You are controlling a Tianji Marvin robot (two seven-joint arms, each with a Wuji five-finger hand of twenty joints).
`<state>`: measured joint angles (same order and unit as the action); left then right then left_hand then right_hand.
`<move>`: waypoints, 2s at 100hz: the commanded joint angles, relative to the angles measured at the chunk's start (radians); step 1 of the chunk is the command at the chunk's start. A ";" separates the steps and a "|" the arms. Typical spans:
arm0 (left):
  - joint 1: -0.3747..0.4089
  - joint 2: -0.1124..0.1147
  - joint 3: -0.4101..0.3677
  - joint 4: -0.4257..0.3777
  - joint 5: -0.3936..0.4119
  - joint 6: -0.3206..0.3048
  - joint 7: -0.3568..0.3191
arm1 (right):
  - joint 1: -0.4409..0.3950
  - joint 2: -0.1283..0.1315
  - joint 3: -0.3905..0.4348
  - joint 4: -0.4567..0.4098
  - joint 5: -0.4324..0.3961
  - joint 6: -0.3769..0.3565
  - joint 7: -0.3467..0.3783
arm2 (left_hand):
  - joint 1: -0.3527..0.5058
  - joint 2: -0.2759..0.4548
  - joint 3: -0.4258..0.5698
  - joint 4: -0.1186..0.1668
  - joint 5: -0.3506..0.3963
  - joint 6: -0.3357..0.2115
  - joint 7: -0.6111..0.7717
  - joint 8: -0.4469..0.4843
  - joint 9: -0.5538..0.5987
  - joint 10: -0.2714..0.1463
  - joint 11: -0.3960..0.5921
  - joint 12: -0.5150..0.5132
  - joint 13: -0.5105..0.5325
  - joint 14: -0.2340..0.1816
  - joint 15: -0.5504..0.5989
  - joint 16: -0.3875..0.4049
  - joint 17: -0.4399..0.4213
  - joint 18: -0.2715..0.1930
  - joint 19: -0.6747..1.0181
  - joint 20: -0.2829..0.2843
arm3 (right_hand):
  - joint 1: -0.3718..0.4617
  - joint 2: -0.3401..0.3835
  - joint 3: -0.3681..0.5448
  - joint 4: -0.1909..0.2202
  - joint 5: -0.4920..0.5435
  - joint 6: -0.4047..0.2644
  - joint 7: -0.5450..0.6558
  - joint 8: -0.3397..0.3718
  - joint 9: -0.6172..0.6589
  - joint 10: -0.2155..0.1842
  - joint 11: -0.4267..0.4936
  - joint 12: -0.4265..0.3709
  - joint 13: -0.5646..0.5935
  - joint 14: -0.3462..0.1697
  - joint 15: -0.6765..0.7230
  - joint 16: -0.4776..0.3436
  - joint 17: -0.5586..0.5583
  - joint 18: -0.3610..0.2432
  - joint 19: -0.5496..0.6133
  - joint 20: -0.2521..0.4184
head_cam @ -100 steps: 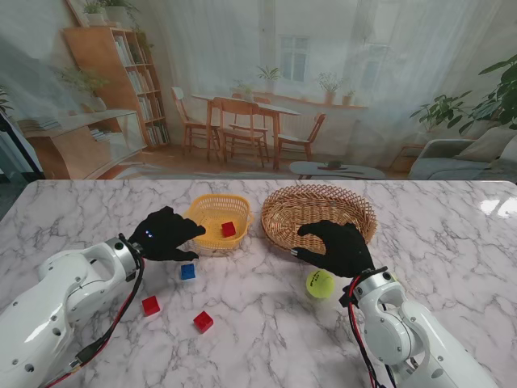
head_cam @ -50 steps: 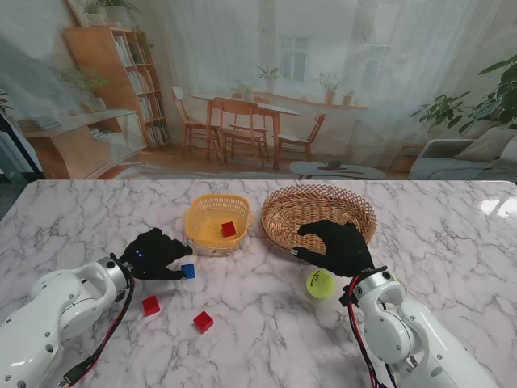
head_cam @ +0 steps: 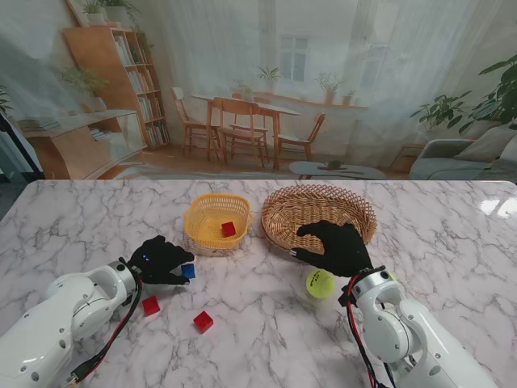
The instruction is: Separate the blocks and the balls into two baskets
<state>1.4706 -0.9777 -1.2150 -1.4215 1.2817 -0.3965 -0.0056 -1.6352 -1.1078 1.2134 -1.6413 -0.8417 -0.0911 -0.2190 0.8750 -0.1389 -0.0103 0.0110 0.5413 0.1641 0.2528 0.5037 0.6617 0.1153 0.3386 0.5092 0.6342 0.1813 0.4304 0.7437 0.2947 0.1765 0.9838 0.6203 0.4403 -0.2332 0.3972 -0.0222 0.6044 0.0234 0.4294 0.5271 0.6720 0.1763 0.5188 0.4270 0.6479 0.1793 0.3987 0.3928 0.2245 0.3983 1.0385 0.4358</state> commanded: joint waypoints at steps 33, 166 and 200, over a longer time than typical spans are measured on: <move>-0.059 -0.001 0.075 0.066 -0.013 0.060 -0.042 | 0.000 0.000 -0.002 0.005 0.000 0.007 0.004 | 0.063 -0.052 0.011 0.008 -0.073 0.050 -0.042 -0.036 -0.039 -0.010 0.046 0.024 0.011 -0.002 0.039 0.023 0.000 -0.004 0.024 0.012 | 0.010 0.035 -0.007 0.000 -0.004 -0.016 -0.014 -0.006 -0.021 -0.005 -0.014 -0.002 0.010 0.006 -0.039 0.007 -0.003 0.008 0.002 0.011; 0.039 0.002 -0.044 -0.086 0.095 -0.034 0.041 | 0.011 0.001 -0.008 0.016 0.000 0.000 0.011 | 0.314 -0.130 0.109 0.022 -0.066 -0.078 0.449 0.265 0.218 -0.095 0.009 0.465 0.149 -0.038 0.206 0.165 0.119 -0.013 0.120 0.025 | 0.010 0.036 -0.007 0.000 0.003 -0.016 -0.012 -0.006 -0.020 -0.005 -0.015 -0.002 0.011 0.006 -0.040 0.007 -0.004 0.008 0.002 0.010; 0.019 -0.005 -0.080 -0.145 0.101 -0.070 0.076 | 0.015 0.002 -0.011 0.019 0.002 0.000 0.014 | 0.311 -0.135 0.102 0.024 -0.050 -0.089 0.453 0.265 0.227 -0.093 -0.009 0.463 0.156 -0.034 0.195 0.161 0.123 -0.007 0.116 0.020 | 0.010 0.036 -0.008 0.000 0.003 -0.016 -0.012 -0.006 -0.019 -0.005 -0.015 -0.002 0.011 0.007 -0.040 0.007 -0.003 0.008 0.002 0.011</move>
<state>1.5183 -0.9785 -1.3028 -1.5543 1.3886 -0.4642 0.0800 -1.6203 -1.1064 1.2056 -1.6259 -0.8398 -0.0927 -0.2091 1.0789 -0.2899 0.0493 0.0099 0.4518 0.1391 0.6450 0.7586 0.8257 0.0700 0.3225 0.9511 0.7579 0.1391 0.6240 0.9054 0.4136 0.1499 1.0734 0.6212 0.4404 -0.2332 0.3972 -0.0223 0.6061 0.0234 0.4294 0.5271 0.6720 0.1763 0.5188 0.4269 0.6479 0.1793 0.3987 0.3928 0.2245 0.3983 1.0385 0.4359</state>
